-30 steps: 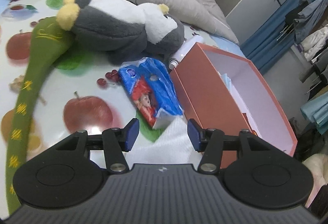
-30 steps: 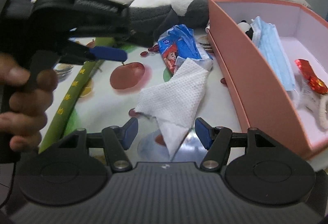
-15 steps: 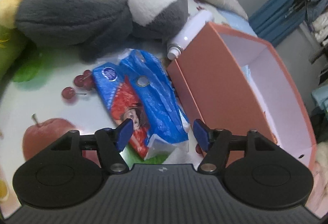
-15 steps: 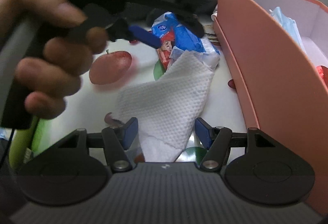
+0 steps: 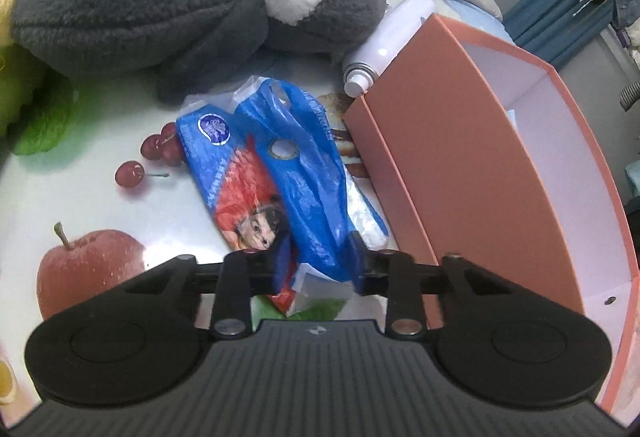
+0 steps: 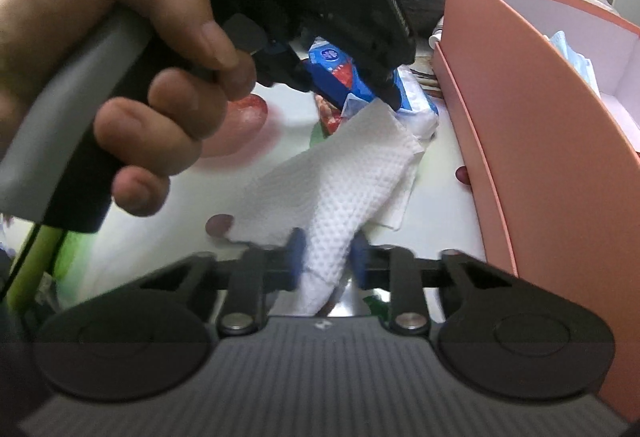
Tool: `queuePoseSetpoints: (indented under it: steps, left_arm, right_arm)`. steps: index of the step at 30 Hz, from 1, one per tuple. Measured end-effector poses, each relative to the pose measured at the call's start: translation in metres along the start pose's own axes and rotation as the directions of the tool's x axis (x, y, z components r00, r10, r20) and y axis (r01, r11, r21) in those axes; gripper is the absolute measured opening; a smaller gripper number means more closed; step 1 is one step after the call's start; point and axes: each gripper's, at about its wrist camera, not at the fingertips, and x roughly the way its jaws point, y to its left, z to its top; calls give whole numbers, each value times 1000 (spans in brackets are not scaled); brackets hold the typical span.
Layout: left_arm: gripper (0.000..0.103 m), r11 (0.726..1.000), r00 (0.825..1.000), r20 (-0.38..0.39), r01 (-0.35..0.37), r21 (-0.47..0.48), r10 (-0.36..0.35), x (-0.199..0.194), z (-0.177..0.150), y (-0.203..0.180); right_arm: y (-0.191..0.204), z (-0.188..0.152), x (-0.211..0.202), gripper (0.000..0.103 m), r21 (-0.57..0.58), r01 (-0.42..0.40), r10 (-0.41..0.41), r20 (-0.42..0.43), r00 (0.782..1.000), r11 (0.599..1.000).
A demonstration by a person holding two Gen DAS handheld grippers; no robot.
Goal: Organize soft objects
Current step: 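Open both tools and reposition over the snack bag and tissue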
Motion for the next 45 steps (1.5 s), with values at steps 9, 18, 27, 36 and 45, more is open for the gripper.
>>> queuePoseSetpoints:
  steps: [9,18,27,36,45]
  left_arm:
    - [20,1000,998,59,-17,-2,17,-31,-14,7]
    - [20,999,992,115,-41,-14,42,-80,-45,33]
    - [20,998,993,105,-52,30,49,-112,-96,50]
    - [21,998,993,114,-49,51,43,-121,-127,48]
    - [55,999,984,173,-25,-33,30,-138,-139,54]
  right_arm:
    - [1,-5,-19,11,-5,2,-2,30,1000,1000]
    - [3,-17,-41,11,31,28,-30,55,998,999]
    - [-2,-30,-41,11,125,47,-57,78,995,991]
    - [-7,-37,-35,18,168,44,-54,55,997,985]
    - [-5,-42,-50,69,147,42,-57,98,994,988]
